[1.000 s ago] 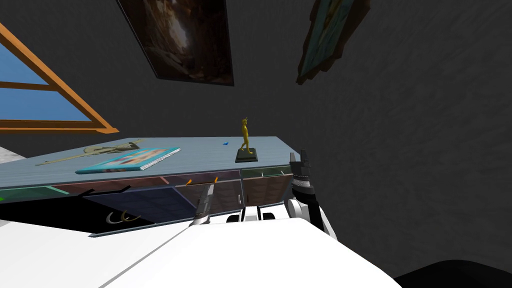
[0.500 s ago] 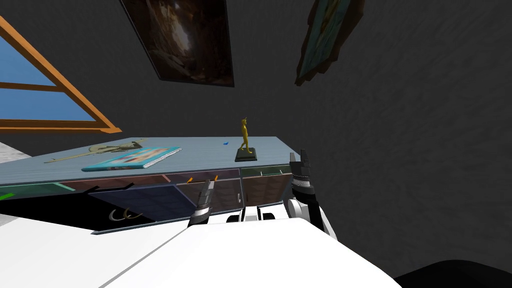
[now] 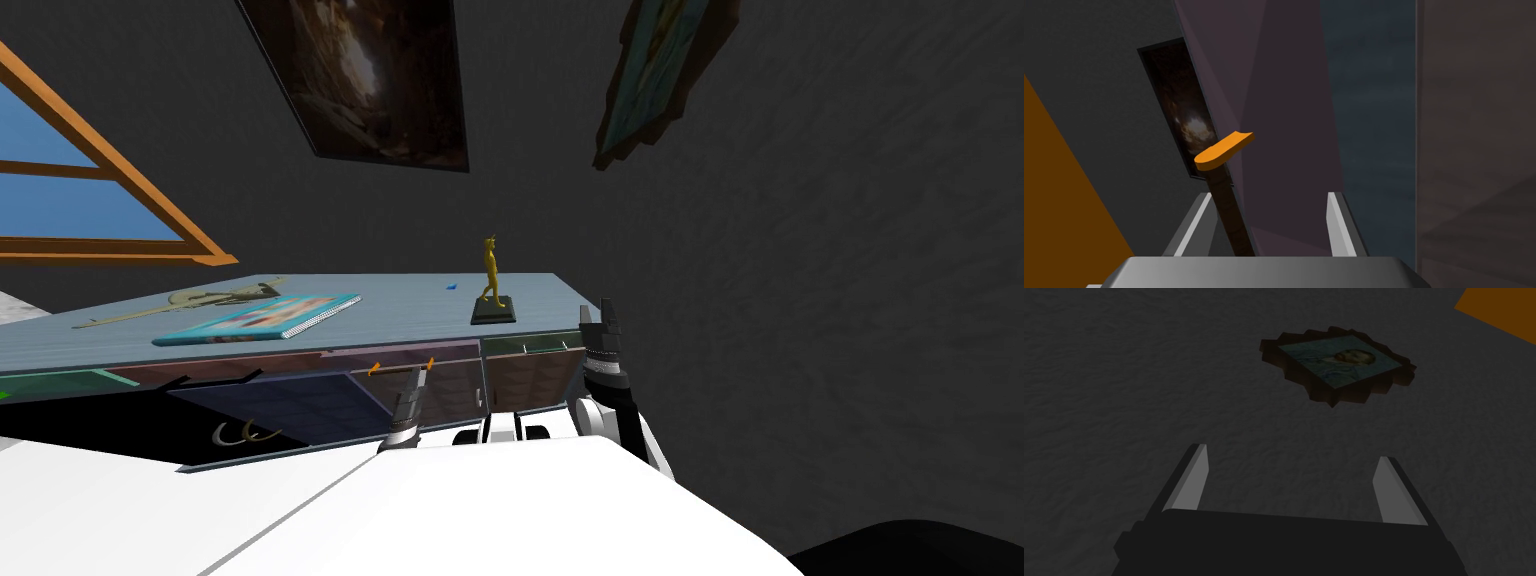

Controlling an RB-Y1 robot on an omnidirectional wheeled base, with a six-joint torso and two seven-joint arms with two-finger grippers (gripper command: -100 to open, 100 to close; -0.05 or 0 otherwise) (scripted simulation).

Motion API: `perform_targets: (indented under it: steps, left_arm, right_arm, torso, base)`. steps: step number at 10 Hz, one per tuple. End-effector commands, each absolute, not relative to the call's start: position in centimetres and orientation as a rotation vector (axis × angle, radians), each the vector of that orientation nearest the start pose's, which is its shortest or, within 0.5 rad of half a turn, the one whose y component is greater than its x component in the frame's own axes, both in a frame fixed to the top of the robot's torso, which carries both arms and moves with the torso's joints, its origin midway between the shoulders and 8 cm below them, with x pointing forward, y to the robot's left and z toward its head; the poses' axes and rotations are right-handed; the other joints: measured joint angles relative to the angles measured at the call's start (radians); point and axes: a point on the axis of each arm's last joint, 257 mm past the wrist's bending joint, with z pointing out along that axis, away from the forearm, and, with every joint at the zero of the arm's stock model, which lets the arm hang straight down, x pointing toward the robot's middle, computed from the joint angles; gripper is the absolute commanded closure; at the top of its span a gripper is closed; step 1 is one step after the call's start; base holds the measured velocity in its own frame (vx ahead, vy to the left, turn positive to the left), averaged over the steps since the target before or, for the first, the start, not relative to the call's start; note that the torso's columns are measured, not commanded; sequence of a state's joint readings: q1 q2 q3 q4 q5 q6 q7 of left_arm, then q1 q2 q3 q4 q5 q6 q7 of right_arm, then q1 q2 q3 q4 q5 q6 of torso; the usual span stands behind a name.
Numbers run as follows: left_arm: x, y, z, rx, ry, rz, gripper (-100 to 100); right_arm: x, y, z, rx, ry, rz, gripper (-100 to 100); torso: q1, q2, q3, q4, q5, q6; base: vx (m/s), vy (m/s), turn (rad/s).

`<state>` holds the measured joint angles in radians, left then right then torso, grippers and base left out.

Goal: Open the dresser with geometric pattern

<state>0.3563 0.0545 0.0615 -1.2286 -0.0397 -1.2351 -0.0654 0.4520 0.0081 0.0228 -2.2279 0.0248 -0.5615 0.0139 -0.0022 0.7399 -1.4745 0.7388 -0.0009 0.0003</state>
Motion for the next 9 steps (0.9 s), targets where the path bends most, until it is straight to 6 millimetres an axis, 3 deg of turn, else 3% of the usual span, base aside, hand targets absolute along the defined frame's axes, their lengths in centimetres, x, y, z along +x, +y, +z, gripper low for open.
perform_targets:
  steps: [1, 3, 9]
  left_arm:
    - [31.6, 28.8, -24.5, -0.703, 0.82, -1.181, 100]
    - [32.5, 29.4, -23.5, -0.7, 0.819, -1.186, 100]
    - [33.6, 30.3, -22.1, -0.699, 0.83, -1.192, 100]
  right_arm:
    - [34.8, -26.4, 2.8, 0.603, 0.586, 1.326, 0]
    - [34.8, -26.4, 2.8, 0.603, 0.586, 1.326, 0]
    - [34.8, -26.4, 2.8, 0.603, 0.586, 1.327, 0]
  torso:
    - [0.001, -0.001, 0.0, -0.001, 0.001, 0.0]
    - [0.003, -0.003, -0.002, -0.002, 0.002, 0.0]
    - [-0.002, 0.0, -0.002, 0.005, -0.006, -0.002]
  base:
    - [0.01, 0.018, -0.01]
    - [-0.049, -0.012, 0.009]
    - [-0.131, -0.038, 0.019]
